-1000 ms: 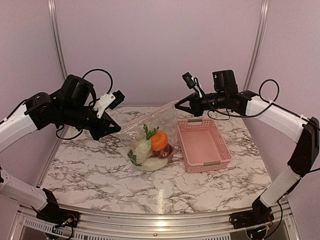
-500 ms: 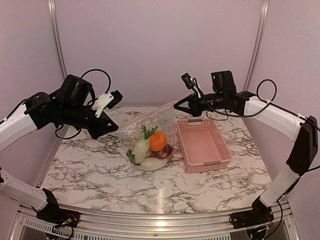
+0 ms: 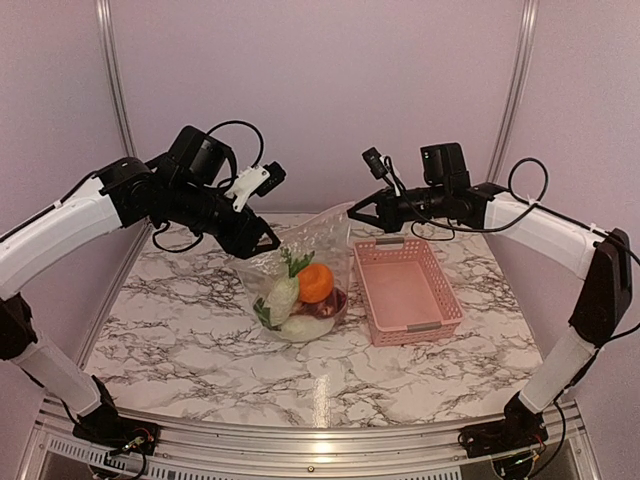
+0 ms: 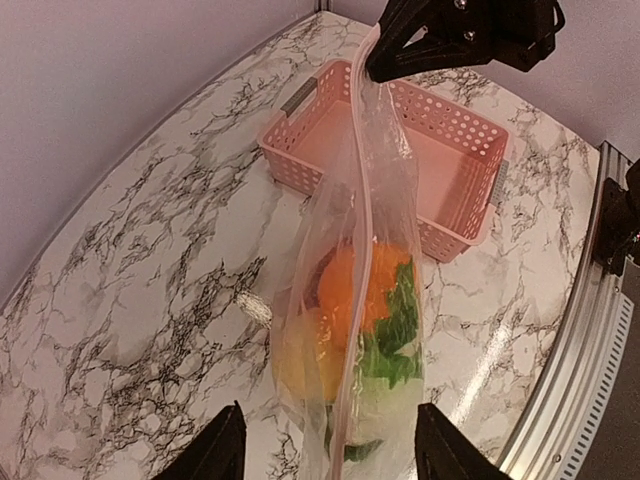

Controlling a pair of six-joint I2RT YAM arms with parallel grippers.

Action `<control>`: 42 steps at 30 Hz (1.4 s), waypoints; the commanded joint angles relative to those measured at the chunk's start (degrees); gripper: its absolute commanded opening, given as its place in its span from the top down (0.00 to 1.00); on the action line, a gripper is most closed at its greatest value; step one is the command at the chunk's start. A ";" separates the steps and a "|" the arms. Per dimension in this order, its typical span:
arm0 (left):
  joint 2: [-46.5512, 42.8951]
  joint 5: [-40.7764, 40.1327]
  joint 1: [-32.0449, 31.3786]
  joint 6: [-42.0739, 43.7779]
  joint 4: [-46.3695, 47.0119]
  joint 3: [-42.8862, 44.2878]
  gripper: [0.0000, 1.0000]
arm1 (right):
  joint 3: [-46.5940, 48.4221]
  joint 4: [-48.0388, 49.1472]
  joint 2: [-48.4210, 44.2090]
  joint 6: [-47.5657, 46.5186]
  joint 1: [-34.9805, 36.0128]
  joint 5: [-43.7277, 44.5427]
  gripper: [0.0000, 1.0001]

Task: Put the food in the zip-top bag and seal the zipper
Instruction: Pass from the right arm to the left, then place the zipper food storage bag at the center of the board.

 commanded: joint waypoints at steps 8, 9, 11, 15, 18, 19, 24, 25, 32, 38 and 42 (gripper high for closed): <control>7.64 0.54 -1.03 -0.57 1.10 4.77 0.78 | 2.92 0.04 -0.12 0.43 1.23 -0.74 1.00; 7.77 0.67 -0.99 -0.57 1.12 4.79 0.83 | 3.04 -0.13 0.00 0.44 1.28 -0.79 1.00; 7.80 -0.24 -0.87 -0.72 1.04 4.94 0.95 | 3.52 -0.58 0.24 1.11 1.28 -0.80 0.91; 7.52 -4.55 0.52 -1.01 1.01 6.33 1.00 | 4.76 -0.95 0.24 2.99 0.96 -0.49 0.64; 7.98 -9.61 2.29 -0.72 1.13 8.84 1.00 | 5.21 0.15 -0.63 5.28 -0.91 -0.49 0.51; 8.28 -11.15 3.24 -0.53 1.08 9.89 1.00 | 5.21 0.49 -1.08 6.20 -1.90 -0.10 0.48; 9.88 -13.79 5.01 1.96 1.57 15.12 1.00 | 4.67 0.24 -3.60 8.18 -6.73 4.15 0.37; 10.01 -12.85 5.02 2.13 1.77 15.32 1.00 | 4.31 -0.03 -4.09 8.44 -7.36 5.31 0.36; 10.78 2.82 4.78 -0.23 3.80 6.09 1.00 | -3.53 0.44 -9.82 11.80 -8.33 23.96 0.02; 11.64 6.98 3.64 -3.37 2.19 3.83 0.96 | -5.85 -3.95 -13.12 14.75 -9.07 41.17 0.01; 9.84 7.33 3.52 -6.06 2.23 3.74 0.59 | -5.23 -5.96 -13.49 15.12 -9.09 42.32 0.01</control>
